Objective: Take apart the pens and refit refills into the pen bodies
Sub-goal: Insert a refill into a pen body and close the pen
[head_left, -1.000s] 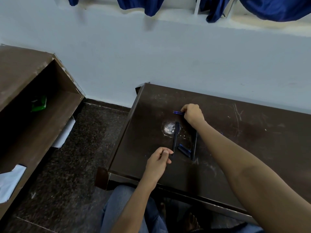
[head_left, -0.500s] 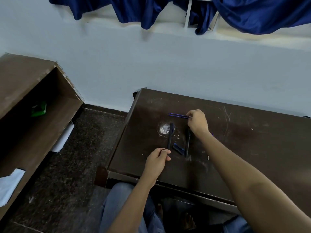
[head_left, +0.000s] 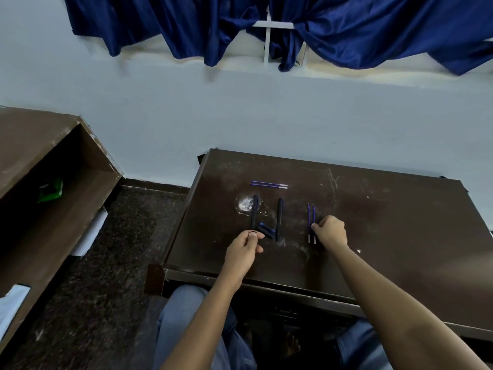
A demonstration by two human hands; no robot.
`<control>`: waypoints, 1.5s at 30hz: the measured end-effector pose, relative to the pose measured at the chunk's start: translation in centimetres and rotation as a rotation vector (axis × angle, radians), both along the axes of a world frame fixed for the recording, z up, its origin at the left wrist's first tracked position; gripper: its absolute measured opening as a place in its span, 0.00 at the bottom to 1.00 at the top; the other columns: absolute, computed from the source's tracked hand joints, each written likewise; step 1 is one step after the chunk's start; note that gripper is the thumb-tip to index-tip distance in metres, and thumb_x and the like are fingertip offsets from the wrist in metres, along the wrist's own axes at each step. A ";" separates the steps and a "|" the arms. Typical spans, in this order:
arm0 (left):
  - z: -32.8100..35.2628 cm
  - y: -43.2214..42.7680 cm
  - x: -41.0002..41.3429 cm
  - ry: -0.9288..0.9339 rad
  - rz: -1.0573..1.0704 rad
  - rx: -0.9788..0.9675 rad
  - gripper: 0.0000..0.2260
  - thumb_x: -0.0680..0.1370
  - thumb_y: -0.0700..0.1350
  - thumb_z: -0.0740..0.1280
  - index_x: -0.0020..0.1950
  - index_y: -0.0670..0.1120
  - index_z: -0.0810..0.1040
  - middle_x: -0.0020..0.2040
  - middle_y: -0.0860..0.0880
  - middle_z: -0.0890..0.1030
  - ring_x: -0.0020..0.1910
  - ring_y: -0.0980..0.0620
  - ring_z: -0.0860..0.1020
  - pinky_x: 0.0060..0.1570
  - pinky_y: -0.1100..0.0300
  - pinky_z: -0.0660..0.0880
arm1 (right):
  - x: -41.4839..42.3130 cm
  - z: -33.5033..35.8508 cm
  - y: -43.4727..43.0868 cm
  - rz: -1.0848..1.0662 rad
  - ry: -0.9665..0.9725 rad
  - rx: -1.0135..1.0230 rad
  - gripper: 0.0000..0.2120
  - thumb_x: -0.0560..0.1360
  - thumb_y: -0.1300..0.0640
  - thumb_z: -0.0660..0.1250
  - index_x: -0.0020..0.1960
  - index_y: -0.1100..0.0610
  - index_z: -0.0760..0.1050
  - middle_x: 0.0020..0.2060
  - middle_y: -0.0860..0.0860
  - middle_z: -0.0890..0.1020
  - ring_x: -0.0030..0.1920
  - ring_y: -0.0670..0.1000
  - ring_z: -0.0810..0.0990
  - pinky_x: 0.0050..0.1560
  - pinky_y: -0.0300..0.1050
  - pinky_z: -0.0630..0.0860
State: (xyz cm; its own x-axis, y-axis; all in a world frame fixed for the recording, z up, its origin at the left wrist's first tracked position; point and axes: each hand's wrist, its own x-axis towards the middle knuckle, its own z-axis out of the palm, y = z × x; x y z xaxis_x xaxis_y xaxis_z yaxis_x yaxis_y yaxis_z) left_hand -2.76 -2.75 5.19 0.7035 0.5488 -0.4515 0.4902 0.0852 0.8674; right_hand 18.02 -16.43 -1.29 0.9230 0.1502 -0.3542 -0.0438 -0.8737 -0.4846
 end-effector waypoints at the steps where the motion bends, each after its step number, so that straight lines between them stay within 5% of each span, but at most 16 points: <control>1: 0.2 -0.1 0.0 0.003 -0.006 -0.002 0.13 0.82 0.50 0.55 0.51 0.53 0.79 0.39 0.53 0.78 0.36 0.58 0.72 0.44 0.57 0.67 | -0.3 -0.2 -0.1 0.004 0.012 -0.008 0.12 0.72 0.55 0.68 0.49 0.63 0.79 0.48 0.62 0.82 0.48 0.63 0.82 0.47 0.52 0.79; 6: 0.7 -0.4 -0.5 0.003 -0.020 0.011 0.13 0.83 0.50 0.55 0.51 0.52 0.79 0.39 0.53 0.77 0.36 0.59 0.72 0.46 0.58 0.68 | -1.1 -0.1 0.3 -0.026 0.069 -0.047 0.11 0.71 0.62 0.65 0.51 0.66 0.78 0.50 0.62 0.80 0.50 0.65 0.80 0.45 0.50 0.76; 10: 1.0 0.0 -1.1 0.005 0.003 0.053 0.13 0.83 0.50 0.54 0.52 0.52 0.79 0.39 0.53 0.77 0.37 0.58 0.73 0.41 0.64 0.69 | -1.4 0.8 0.6 -0.061 0.069 -0.007 0.11 0.73 0.59 0.64 0.49 0.67 0.77 0.47 0.63 0.79 0.50 0.65 0.80 0.43 0.49 0.73; 14: 1.5 0.4 -1.4 0.027 -0.005 0.083 0.14 0.83 0.51 0.53 0.53 0.54 0.79 0.40 0.52 0.78 0.38 0.57 0.75 0.38 0.65 0.69 | -2.7 3.1 2.4 -0.089 0.141 0.457 0.15 0.77 0.59 0.59 0.33 0.62 0.70 0.30 0.58 0.73 0.32 0.55 0.73 0.32 0.44 0.67; 17: 1.9 0.2 -1.5 0.039 -0.027 0.082 0.15 0.83 0.52 0.53 0.54 0.54 0.79 0.41 0.53 0.78 0.39 0.58 0.75 0.38 0.65 0.69 | -5.7 5.5 4.0 -0.125 0.380 0.938 0.15 0.79 0.64 0.55 0.34 0.57 0.67 0.30 0.53 0.70 0.28 0.47 0.67 0.26 0.36 0.65; 20: 2.0 -0.3 -1.7 0.041 -0.049 0.092 0.14 0.83 0.52 0.53 0.52 0.55 0.79 0.40 0.53 0.78 0.39 0.58 0.74 0.37 0.65 0.69 | -8.7 6.9 4.4 0.020 0.444 1.077 0.12 0.80 0.66 0.56 0.39 0.58 0.70 0.31 0.51 0.77 0.31 0.46 0.77 0.34 0.37 0.76; 30: 2.0 -0.1 -2.4 0.009 -0.077 0.097 0.14 0.83 0.52 0.53 0.52 0.56 0.79 0.39 0.53 0.78 0.38 0.57 0.74 0.38 0.65 0.69 | -11.8 8.1 5.0 0.325 0.256 0.961 0.02 0.78 0.65 0.62 0.47 0.60 0.72 0.41 0.55 0.83 0.41 0.50 0.80 0.47 0.45 0.78; 39: 1.0 0.3 -2.3 -0.031 -0.063 0.078 0.14 0.83 0.52 0.54 0.57 0.54 0.79 0.40 0.53 0.79 0.41 0.58 0.75 0.40 0.65 0.69 | -11.6 7.0 5.3 0.329 0.209 0.953 0.02 0.77 0.65 0.63 0.46 0.62 0.74 0.41 0.56 0.83 0.42 0.50 0.81 0.49 0.48 0.80; 45: 0.0 0.8 -2.0 -0.057 -0.040 0.058 0.14 0.83 0.51 0.54 0.57 0.53 0.78 0.40 0.53 0.79 0.42 0.56 0.76 0.47 0.61 0.72 | -10.7 5.9 5.5 0.543 0.195 0.724 0.09 0.74 0.68 0.64 0.50 0.60 0.80 0.44 0.51 0.83 0.47 0.48 0.82 0.53 0.42 0.78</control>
